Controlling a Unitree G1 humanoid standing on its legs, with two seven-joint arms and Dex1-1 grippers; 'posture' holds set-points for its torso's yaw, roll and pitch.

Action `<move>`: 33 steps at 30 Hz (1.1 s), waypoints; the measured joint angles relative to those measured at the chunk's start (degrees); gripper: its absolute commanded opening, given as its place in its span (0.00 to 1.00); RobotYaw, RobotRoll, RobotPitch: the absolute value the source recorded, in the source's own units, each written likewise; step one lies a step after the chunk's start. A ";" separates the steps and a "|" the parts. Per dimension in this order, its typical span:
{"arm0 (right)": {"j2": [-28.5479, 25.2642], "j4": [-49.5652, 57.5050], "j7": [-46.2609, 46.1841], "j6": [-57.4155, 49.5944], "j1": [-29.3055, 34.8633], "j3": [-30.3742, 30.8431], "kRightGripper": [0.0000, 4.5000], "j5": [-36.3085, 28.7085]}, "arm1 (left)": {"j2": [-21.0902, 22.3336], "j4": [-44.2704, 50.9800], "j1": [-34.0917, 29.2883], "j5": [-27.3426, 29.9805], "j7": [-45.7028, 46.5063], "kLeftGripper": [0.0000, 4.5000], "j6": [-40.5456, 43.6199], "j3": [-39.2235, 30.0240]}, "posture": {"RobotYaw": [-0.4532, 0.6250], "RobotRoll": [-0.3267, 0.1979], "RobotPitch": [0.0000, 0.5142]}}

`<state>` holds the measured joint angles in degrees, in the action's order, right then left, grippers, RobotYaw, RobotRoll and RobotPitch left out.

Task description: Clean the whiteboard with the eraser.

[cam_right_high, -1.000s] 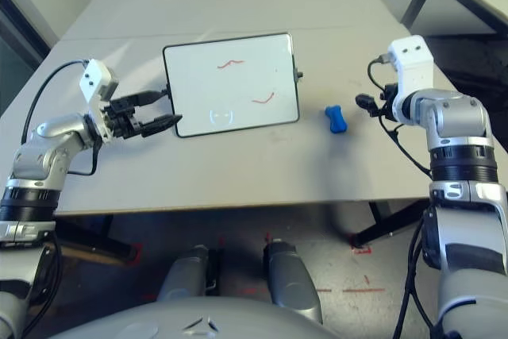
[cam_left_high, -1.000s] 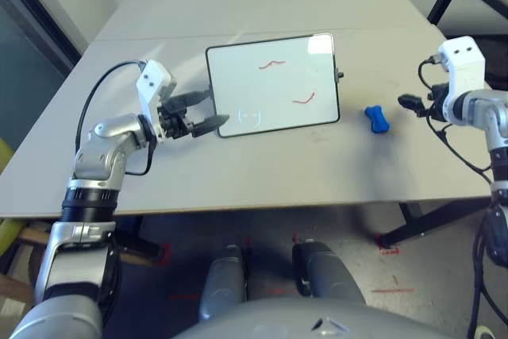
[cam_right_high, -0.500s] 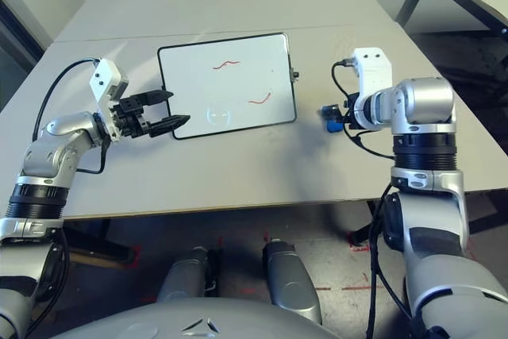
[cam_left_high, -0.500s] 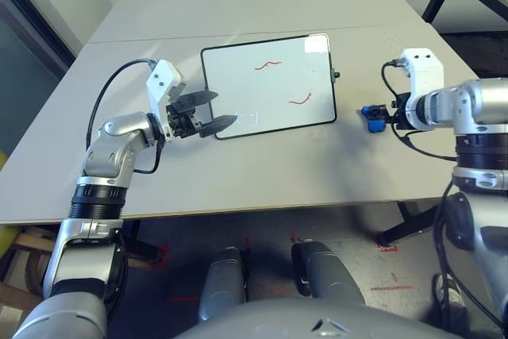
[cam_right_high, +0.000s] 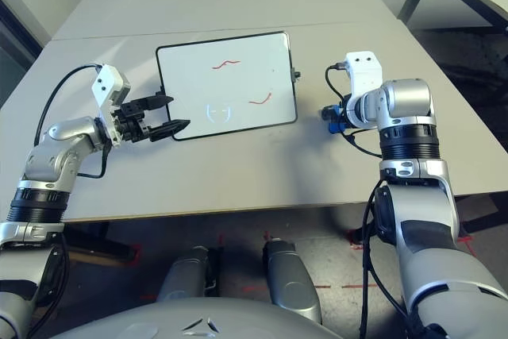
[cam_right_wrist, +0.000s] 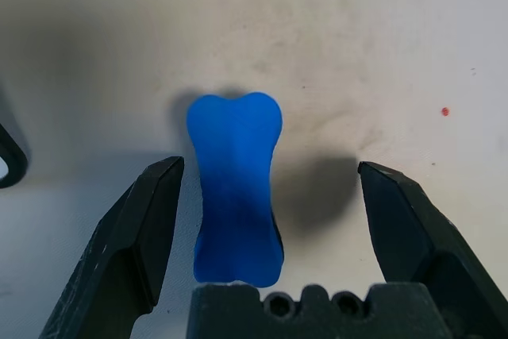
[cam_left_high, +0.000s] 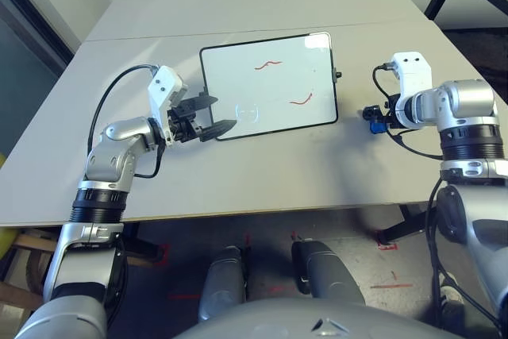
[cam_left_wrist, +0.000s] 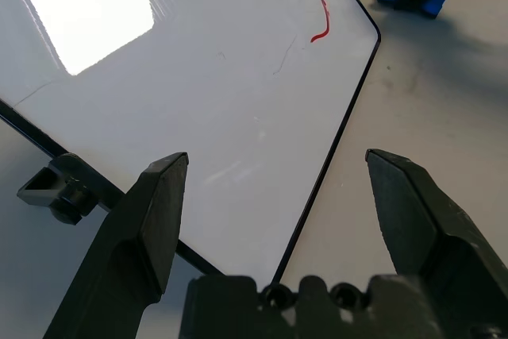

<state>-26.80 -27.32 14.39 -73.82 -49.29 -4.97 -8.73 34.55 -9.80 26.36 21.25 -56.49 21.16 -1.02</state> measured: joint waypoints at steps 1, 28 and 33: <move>0.00 -0.08 0.02 0.21 -0.02 0.04 0.99 0.01 | 0.00 0.01 -0.05 0.00 0.00 1.00 0.00 -0.04 | 0.30 0.62 0.20; -3.75 9.16 5.15 -2.01 0.71 5.24 0.05 0.18 | 0.05 -0.09 -0.22 -0.16 -0.03 1.00 -0.33 -0.07 | 0.29 0.62 0.20; -9.05 22.75 14.03 5.97 1.49 13.37 0.05 -0.74 | 0.12 -0.26 0.00 -0.22 -0.04 1.00 -0.38 -0.07 | 0.29 0.62 0.20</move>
<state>-35.84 -4.57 28.42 -67.85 -47.80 8.40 -9.47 34.67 -10.06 26.36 21.03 -56.53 20.78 -1.09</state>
